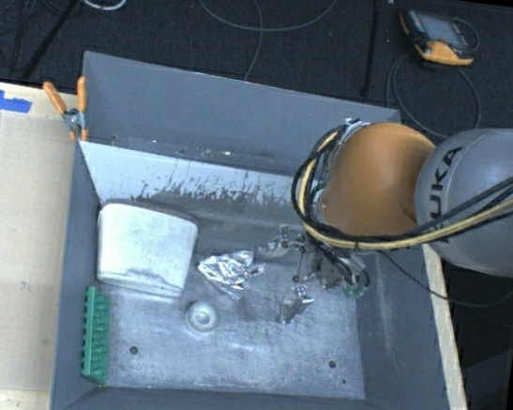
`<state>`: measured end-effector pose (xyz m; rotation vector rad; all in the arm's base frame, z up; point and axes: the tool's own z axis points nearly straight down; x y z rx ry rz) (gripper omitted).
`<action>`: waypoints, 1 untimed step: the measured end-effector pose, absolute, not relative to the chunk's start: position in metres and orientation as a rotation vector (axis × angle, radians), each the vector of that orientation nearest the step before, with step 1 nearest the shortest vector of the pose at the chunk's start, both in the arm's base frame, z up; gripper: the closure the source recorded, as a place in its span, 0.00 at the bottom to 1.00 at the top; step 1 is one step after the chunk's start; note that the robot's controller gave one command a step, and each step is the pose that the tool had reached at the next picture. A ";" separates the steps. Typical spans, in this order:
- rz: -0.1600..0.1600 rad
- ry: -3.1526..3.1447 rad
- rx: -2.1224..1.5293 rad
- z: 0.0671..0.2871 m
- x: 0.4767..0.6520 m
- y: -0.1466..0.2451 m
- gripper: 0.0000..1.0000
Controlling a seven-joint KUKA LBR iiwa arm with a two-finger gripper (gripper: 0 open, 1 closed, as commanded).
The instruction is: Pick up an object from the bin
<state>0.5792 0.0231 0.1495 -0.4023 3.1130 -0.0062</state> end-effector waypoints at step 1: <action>0.003 3.103 -0.427 0.082 0.595 0.077 0.00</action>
Offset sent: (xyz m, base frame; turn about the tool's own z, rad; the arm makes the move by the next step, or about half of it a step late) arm 0.0136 0.0510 -0.0674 -0.0146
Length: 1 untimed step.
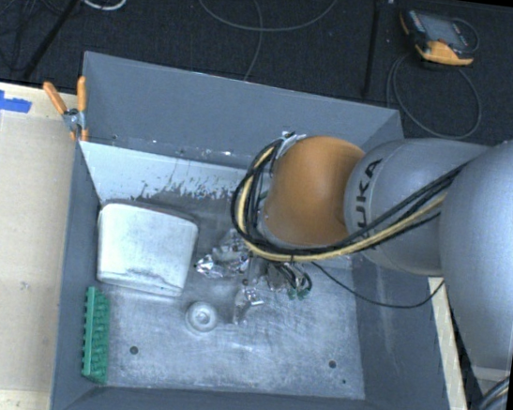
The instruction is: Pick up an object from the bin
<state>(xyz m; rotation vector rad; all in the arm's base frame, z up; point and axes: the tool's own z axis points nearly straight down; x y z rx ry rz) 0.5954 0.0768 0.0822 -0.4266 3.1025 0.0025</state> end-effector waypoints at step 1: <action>0.003 3.094 -0.422 0.088 0.598 0.076 1.00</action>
Offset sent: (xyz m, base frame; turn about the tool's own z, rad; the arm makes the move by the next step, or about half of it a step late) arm 0.0000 0.0000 0.0000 0.0000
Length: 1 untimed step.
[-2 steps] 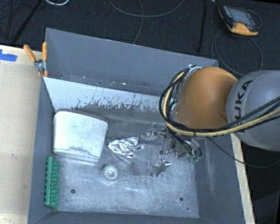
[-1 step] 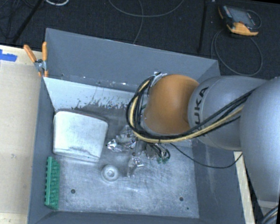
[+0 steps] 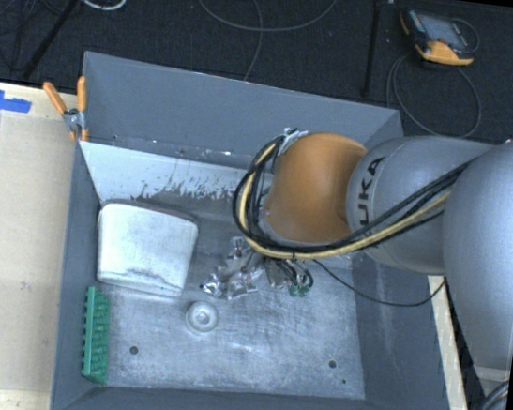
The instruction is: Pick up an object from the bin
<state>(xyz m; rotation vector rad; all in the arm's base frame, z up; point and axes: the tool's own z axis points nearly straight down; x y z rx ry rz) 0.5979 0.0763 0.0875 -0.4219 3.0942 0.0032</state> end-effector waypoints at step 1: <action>0.000 3.108 -0.402 0.194 0.591 0.064 1.00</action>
Offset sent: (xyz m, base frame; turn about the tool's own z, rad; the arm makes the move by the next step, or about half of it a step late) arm -0.0092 -0.0132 0.1020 0.0116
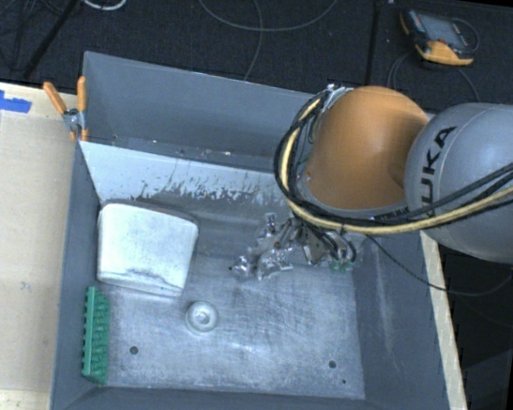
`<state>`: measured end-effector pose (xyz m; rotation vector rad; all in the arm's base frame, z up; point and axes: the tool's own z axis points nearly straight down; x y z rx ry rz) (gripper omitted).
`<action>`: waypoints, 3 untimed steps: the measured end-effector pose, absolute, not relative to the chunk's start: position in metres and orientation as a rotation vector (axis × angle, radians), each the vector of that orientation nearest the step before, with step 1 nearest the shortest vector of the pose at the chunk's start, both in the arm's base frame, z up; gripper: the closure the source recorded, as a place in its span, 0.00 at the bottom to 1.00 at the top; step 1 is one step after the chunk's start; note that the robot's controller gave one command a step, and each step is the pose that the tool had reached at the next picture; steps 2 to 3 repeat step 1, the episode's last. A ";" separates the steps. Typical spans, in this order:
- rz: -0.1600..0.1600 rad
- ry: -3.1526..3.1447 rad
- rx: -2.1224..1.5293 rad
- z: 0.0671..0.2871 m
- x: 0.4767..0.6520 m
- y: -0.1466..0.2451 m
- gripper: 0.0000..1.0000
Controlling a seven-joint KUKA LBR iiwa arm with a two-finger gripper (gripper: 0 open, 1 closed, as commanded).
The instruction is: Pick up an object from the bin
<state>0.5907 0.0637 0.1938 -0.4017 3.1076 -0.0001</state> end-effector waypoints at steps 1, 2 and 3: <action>0.002 3.107 -0.388 0.274 0.592 0.081 1.00; 0.002 3.107 -0.388 0.274 0.592 0.081 1.00; 0.002 3.107 -0.388 0.274 0.592 0.081 1.00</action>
Offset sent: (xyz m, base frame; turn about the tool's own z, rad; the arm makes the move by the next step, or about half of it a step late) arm -0.0004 0.0166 0.0759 0.0098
